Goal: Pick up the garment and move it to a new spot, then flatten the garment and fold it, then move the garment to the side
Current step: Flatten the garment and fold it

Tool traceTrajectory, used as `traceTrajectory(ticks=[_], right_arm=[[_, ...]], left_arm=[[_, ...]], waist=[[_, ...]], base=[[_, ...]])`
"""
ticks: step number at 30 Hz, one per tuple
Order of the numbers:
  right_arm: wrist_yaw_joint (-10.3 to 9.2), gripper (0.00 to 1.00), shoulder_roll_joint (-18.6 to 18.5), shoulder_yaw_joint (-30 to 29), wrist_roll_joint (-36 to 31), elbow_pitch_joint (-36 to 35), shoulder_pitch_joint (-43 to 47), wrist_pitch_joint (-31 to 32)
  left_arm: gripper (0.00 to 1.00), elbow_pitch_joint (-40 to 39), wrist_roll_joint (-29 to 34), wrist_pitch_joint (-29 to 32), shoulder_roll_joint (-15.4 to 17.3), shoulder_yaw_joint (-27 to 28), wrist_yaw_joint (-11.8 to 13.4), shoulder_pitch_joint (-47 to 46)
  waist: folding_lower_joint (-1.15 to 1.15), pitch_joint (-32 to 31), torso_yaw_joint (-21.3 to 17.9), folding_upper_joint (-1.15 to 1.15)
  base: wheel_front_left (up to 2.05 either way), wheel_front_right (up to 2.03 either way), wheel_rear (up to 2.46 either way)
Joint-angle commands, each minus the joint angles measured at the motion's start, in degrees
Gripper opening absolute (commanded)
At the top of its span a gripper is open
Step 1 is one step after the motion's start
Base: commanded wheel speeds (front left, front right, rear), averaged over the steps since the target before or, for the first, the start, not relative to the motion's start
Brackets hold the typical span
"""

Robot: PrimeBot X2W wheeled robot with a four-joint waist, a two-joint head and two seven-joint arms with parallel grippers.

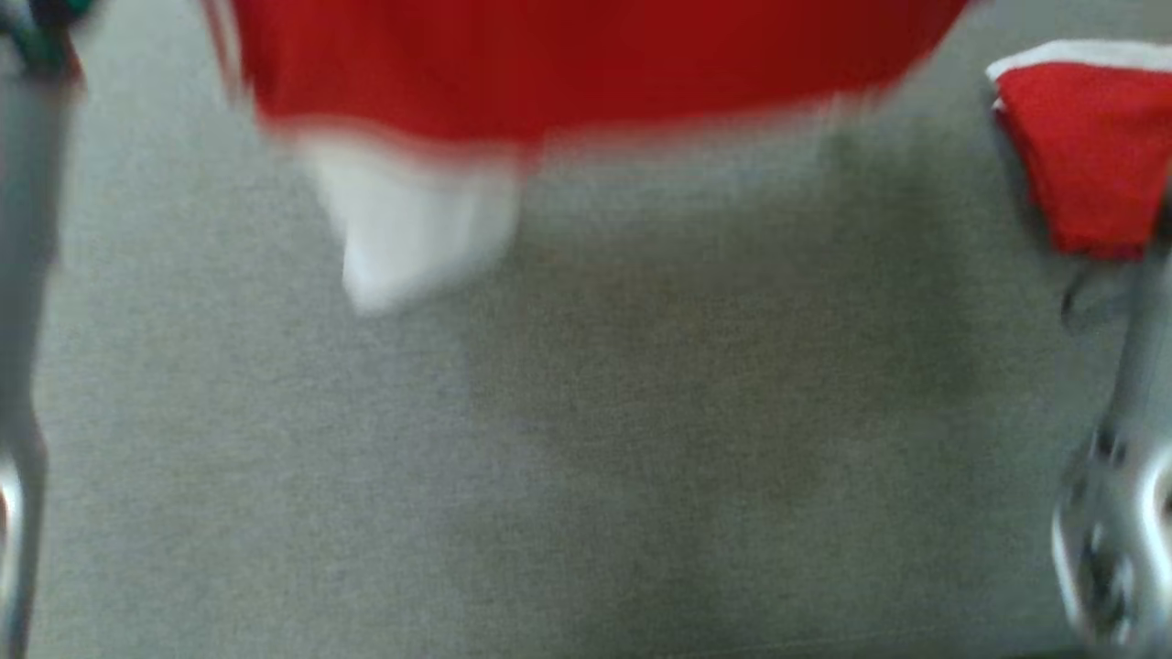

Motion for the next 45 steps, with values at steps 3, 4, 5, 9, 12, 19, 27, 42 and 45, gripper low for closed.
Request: traceTrajectory(ticks=[3,4,5,9,12,19,27,42,45], right_arm=[[0.42,0.0,1.11,0.32,-5.8,7.85,-11.05,-5.01],[0.42,0.0,1.38,-0.4,-7.3,11.05,-13.74,-6.66],[0.42,0.0,1.57,-0.86,-9.1,14.01,-16.23,-8.29],[0.42,0.0,2.06,-2.99,-13.98,23.48,-22.46,-13.81],[0.42,0.0,2.16,-4.2,-15.52,29.74,-24.18,-15.79],[0.42,0.0,2.19,-2.64,-13.9,41.38,-23.41,-22.61],[0.42,0.0,2.2,-0.34,-8.49,46.26,-17.24,-29.09],[0.42,0.0,2.2,4.02,2.51,34.26,6.22,-30.6],[0.42,0.0,2.2,2.81,3.11,28.23,13.76,-27.96]], left_arm=[[0.0,7.18,2.91,-3.87,0.33,1.4,0.0,-10.0],[0.0,10.03,3.74,-5.47,-0.35,1.12,0.01,-12.2],[0.0,12.67,4.4,-7.14,-1.19,0.86,0.06,-14.14],[0.0,21.51,6.01,-13.04,-5.02,-1.12,-0.52,-18.5],[0.0,26.38,5.71,-16.15,-7.76,-2.18,-1.41,-19.22],[0.0,32.25,3.93,-21.81,-9.59,-2.62,-4.13,-16.83],[0.0,28.57,-2.18,-23.95,-9.15,2.14,-5.26,-4.78],[0.0,3.43,-7.81,-23.96,-5.73,7.3,-3.01,33.88],[0.0,-1.92,-8.28,-22.12,-5.4,5.81,-2.18,41.55]], waist=[[-0.03,3.36,-0.54,0.0],[-0.03,3.75,-0.35,0.0],[-0.03,4.3,-0.1,0.0],[-0.03,7.3,1.78,0.0],[-0.03,10.48,3.22,0.0],[-0.03,18.05,4.85,0.0],[-0.03,18.15,4.19,0.0],[-0.03,4.32,3.28,0.0],[-0.03,0.73,4.46,0.0]], base=[[0.0,0.0,0.0],[0.0,0.0,0.0],[0.0,0.0,0.0],[0.0,0.0,0.0],[0.0,0.0,0.0],[0.0,0.0,0.0],[0.0,0.0,0.0],[0.0,0.0,0.0],[0.0,0.0,0.0]])
